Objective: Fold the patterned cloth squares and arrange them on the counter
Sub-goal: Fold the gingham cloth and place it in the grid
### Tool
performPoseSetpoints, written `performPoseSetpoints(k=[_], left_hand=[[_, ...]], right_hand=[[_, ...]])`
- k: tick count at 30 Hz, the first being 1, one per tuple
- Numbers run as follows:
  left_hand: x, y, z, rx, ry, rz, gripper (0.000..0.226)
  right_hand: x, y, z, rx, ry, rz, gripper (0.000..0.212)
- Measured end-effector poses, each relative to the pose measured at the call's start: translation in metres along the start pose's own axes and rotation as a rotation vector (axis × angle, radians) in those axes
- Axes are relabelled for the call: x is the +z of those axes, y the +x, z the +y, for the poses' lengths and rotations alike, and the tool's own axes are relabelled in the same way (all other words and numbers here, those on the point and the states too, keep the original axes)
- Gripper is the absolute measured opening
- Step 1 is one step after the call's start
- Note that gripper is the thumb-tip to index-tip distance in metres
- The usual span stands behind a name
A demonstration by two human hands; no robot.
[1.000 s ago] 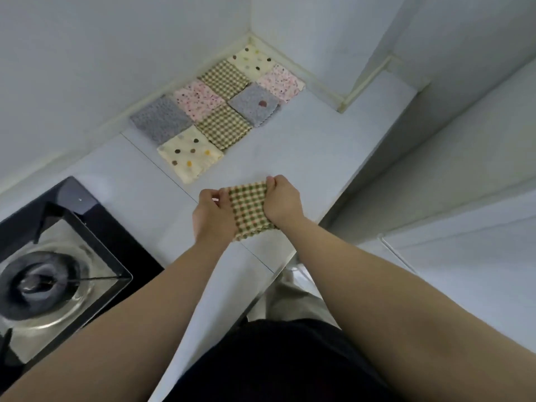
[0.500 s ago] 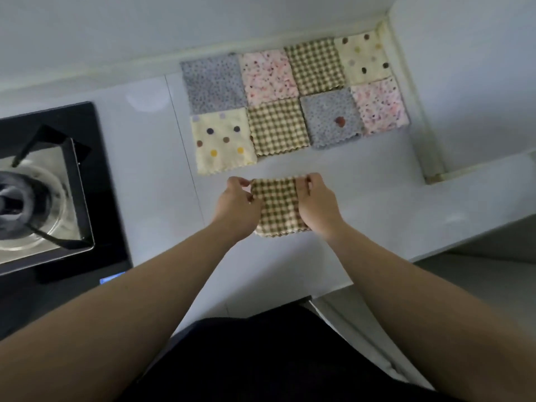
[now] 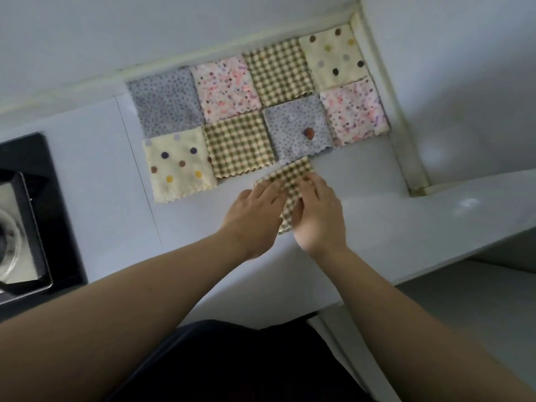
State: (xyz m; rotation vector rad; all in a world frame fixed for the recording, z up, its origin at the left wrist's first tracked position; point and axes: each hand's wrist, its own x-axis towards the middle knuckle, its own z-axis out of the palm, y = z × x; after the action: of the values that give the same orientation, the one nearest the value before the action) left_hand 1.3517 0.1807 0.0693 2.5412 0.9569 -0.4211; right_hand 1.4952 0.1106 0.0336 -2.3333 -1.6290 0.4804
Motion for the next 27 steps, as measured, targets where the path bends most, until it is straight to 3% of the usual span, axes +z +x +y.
performPoseSetpoints(k=[3,9,19,27], left_hand=[[0.008,0.007,0.003,0.014,0.032,-0.005,0.061],[0.000,0.030,0.026,0.192,0.043,-0.123,0.068],[-0.044,0.114,0.074,0.255,-0.008,-0.226,0.077],[-0.050,0.134,0.080,0.237,-0.008,-0.245,0.079]], right_hand=[[0.005,-0.011,0.006,0.001,-0.041,-0.082,0.048],[-0.011,-0.023,0.037,0.178,-0.103,-0.035,0.053],[-0.048,0.030,0.091,0.405,-0.269,-0.051,0.065],[-0.057,0.043,0.093,0.375,-0.300,-0.084,0.073]])
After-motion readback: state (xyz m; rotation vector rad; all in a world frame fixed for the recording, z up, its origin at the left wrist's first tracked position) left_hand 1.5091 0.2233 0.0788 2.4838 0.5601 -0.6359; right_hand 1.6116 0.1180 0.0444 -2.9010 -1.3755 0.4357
